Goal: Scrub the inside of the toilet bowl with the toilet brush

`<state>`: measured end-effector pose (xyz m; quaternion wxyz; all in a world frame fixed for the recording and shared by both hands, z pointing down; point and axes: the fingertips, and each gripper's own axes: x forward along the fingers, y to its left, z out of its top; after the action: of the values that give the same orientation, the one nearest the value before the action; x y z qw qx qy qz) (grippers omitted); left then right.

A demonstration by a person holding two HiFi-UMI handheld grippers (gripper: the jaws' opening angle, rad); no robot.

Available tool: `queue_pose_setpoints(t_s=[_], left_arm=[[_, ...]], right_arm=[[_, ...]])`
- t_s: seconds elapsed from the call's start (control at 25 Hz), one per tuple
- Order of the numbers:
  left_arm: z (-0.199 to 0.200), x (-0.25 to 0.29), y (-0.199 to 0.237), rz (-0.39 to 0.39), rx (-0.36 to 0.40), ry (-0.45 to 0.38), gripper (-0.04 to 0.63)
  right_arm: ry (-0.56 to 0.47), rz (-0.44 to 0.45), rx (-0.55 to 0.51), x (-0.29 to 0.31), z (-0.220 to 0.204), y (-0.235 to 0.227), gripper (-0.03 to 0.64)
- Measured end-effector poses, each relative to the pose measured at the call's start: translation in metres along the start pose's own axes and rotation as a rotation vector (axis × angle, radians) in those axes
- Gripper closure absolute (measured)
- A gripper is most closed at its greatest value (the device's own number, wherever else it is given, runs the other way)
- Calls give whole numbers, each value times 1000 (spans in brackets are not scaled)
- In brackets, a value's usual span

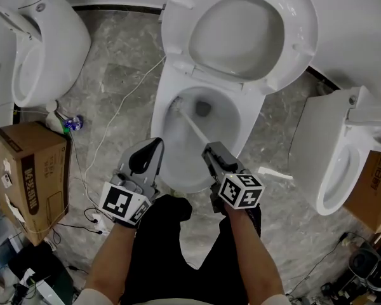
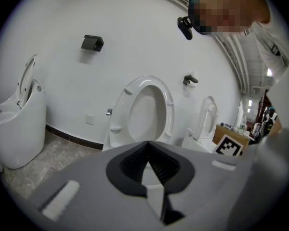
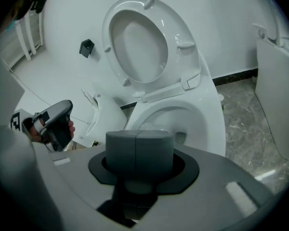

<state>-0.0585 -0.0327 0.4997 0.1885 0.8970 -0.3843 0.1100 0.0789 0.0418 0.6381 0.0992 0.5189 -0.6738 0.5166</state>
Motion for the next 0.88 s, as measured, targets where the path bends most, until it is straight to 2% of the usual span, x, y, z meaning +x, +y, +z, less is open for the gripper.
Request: queue_pose_setpoints(t_s=[0.32, 0.52, 0.88], left_arm=[[-9, -3, 10, 38, -17, -1, 589], [-8, -10, 9, 51, -29, -1, 589], [-9, -19, -2, 56, -55, 14, 589]], right_arm=[[33, 60, 51, 20, -5, -8, 453], [102, 93, -7, 14, -13, -2, 453], [226, 122, -49, -5, -32, 5, 451]])
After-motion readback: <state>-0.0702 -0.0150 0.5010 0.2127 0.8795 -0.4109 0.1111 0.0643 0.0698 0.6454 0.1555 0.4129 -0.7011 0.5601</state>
